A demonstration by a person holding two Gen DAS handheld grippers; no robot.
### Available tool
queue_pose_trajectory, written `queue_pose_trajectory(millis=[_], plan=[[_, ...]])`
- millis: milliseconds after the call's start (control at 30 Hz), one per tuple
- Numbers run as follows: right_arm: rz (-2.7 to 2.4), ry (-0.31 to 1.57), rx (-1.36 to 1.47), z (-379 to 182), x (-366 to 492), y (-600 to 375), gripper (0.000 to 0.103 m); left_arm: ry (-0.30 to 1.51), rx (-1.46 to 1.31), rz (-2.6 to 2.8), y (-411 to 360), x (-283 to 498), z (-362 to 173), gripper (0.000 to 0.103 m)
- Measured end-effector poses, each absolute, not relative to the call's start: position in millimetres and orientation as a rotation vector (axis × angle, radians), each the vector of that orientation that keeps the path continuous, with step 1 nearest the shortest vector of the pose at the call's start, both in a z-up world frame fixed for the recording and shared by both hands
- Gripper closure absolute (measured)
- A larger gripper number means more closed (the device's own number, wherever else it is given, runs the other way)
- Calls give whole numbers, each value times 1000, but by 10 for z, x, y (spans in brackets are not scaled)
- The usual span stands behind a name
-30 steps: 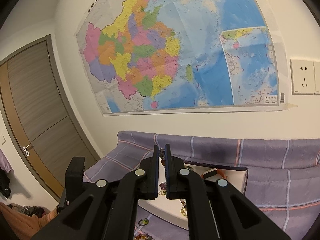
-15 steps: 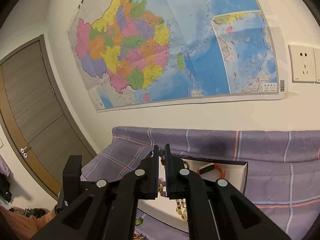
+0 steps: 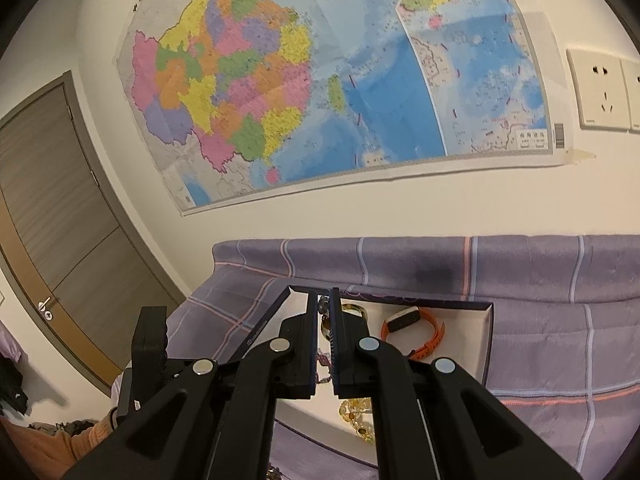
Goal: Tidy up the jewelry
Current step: 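Lower the necklace into the box with the right tool while the left tool holds the pendant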
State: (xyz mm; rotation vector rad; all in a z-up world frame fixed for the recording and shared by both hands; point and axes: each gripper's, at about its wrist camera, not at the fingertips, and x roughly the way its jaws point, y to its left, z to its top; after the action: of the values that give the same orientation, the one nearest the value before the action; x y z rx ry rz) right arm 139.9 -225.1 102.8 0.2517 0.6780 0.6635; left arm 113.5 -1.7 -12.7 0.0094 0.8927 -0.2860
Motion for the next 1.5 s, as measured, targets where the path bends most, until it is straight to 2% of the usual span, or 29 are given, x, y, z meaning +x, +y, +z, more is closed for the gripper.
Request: queue_pose_trajectory(millis=[433, 1500], plan=[[653, 734, 251, 792, 1460, -2217, 99, 942, -2, -274, -57, 1283, -286, 85], [619, 892, 245, 196, 1543, -2159, 99, 951, 3, -258, -115, 1420, -295, 84]])
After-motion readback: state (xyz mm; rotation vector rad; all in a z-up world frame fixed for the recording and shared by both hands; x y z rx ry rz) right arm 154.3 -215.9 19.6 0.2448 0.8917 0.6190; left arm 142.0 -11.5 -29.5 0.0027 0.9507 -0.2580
